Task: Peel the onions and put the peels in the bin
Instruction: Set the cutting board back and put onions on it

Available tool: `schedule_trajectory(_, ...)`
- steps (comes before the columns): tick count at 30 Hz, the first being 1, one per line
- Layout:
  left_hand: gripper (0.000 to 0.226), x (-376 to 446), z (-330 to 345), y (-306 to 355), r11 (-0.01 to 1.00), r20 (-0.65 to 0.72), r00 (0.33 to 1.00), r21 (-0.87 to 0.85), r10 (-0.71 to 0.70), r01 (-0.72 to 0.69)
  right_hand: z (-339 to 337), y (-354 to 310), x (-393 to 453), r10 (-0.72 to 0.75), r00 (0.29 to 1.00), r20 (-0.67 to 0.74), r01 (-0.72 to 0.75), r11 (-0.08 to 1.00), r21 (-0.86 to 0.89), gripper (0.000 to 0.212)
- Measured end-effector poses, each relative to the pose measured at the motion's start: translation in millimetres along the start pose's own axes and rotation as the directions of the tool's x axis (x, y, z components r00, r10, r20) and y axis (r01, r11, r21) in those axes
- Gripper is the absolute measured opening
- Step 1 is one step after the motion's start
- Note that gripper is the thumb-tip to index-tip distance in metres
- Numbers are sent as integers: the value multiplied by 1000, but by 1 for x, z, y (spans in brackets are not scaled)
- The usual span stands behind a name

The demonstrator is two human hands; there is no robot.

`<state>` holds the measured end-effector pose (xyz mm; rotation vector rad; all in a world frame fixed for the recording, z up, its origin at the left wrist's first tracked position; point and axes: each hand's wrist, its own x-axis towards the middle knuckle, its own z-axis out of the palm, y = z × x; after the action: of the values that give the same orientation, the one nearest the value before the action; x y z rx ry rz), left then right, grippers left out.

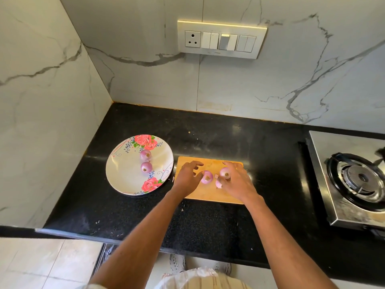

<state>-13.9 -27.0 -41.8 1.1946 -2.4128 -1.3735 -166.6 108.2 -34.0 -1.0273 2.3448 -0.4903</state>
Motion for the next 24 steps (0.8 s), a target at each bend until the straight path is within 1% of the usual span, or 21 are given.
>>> schedule_trajectory(2,35,-2,2,2,1000,-3,1000,1,13,-13,-3,0,-2,-35,998,-53,34,999,-33,61)
schedule_trajectory(4,34,-5,1,4,1000,-36,999,9,24,-24,-6,-2,-2,-76,992,-101,68,994,-84,59)
schedule_trajectory(7,33,-12,-18,-2,1000,-191,981,4,-13,14,-8,-25,4,-140,984,-106,132,988,-81,57)
schedule_trajectory(10,35,-18,-55,-20,995,-384,920,19,-79,93,-3,-72,23,-257,964,-70,256,966,-23,55)
schedule_trajectory(12,39,-22,-76,-34,985,-440,884,-8,-157,171,4,-109,35,-322,947,-19,321,947,-12,53)
schedule_trajectory(13,41,-24,-86,-42,979,-443,876,-24,-191,202,12,-128,42,-349,937,21,349,937,-22,53)
schedule_trajectory(14,43,-22,-90,-44,975,-425,881,-24,-208,219,14,-141,48,-366,928,68,369,929,-31,54)
schedule_trajectory(15,45,-24,-100,-59,968,-410,881,-20,-236,249,29,-164,56,-400,908,127,407,912,-41,55)
schedule_trajectory(16,48,-23,-102,-62,968,-375,897,0,-234,252,34,-174,62,-413,897,160,426,903,-57,57)
schedule_trajectory(18,53,-23,-103,-64,965,-300,925,41,-234,258,44,-189,70,-417,883,214,444,891,-95,62)
schedule_trajectory(19,55,-23,-105,-69,961,-277,927,41,-251,273,52,-198,74,-424,874,240,458,882,-109,63)
schedule_trajectory(22,53,-21,-111,-82,957,-264,925,32,-271,290,75,-220,85,-432,849,305,491,858,-152,66)
schedule_trajectory(24,52,-20,-113,-92,956,-262,924,12,-280,294,89,-226,91,-441,837,324,511,842,-174,62)
